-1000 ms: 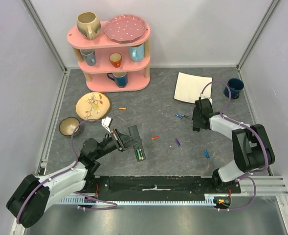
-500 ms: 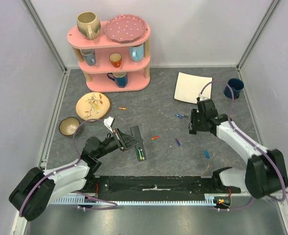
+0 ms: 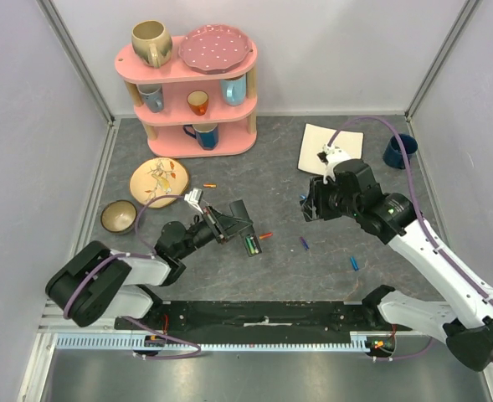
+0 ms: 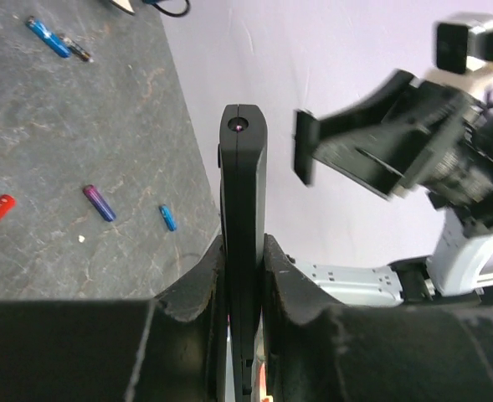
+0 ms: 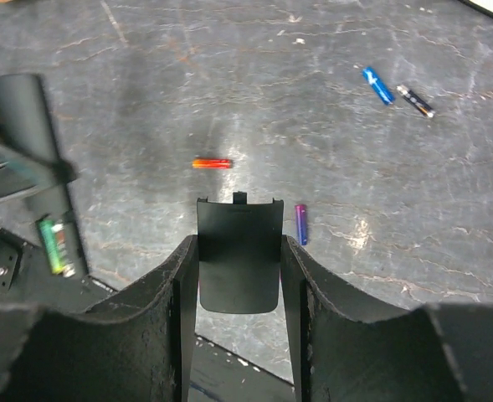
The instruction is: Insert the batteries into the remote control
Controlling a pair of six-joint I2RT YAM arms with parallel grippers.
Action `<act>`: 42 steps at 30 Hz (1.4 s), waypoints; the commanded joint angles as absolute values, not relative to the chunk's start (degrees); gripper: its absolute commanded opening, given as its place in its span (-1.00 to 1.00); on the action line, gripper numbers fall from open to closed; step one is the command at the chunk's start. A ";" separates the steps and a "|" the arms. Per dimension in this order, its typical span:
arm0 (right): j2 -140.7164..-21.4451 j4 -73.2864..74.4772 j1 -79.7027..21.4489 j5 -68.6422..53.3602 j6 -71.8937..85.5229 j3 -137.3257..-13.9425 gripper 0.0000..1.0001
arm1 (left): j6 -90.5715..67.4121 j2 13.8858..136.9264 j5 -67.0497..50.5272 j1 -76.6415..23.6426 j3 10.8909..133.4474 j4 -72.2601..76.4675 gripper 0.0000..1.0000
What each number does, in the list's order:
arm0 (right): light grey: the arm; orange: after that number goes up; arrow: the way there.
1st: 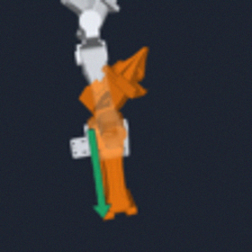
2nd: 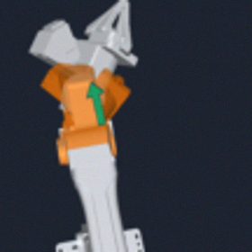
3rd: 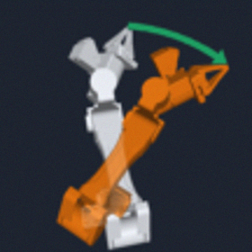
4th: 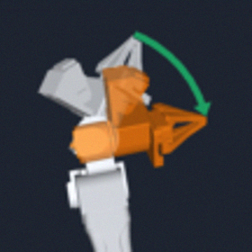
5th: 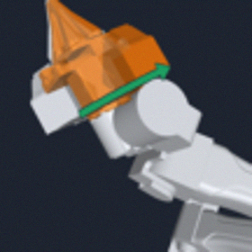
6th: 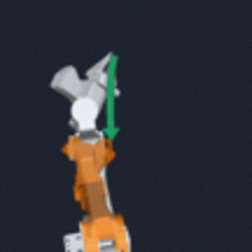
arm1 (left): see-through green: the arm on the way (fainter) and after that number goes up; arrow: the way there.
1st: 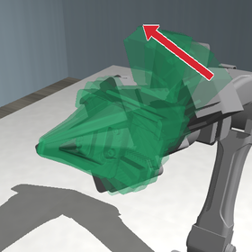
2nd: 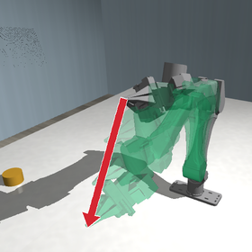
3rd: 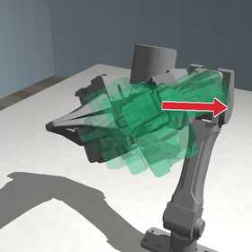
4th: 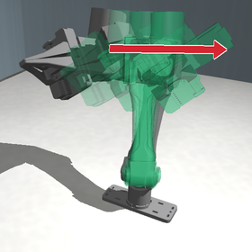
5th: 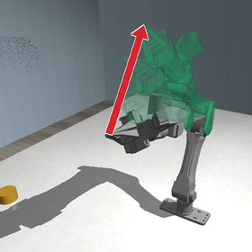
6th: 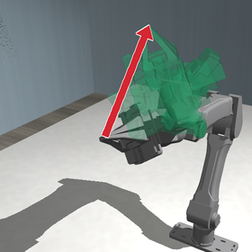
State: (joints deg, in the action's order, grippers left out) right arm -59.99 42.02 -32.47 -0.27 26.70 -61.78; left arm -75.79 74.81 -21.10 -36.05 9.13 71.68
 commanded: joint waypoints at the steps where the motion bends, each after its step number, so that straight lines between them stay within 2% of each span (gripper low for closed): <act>1: -59.50 47.19 -37.42 -0.35 26.36 -66.79 -1.00 | -76.64 79.79 -15.74 -37.44 12.13 85.87 -0.96; 8: -61.25 46.94 -48.06 6.31 30.05 -68.73 -1.00 | -75.76 83.76 -11.25 -39.64 13.09 87.19 -0.96; 13: -68.19 47.20 -57.82 13.00 30.50 -70.57 -1.00 | -75.76 84.46 -8.97 -40.60 13.53 86.40 -0.96; 22: -76.02 44.56 -60.82 12.30 29.88 -73.65 -1.00 | -76.46 84.03 -7.47 -41.66 12.39 85.52 -0.96; 29: -79.01 42.98 -61.88 11.95 30.15 -73.74 -1.00 | -78.66 81.83 -7.56 -41.75 12.48 80.60 -0.96; 42: -81.47 42.10 -62.75 12.92 30.76 -74.44 -1.00 | -79.19 80.16 -7.74 -41.84 11.52 80.25 -0.96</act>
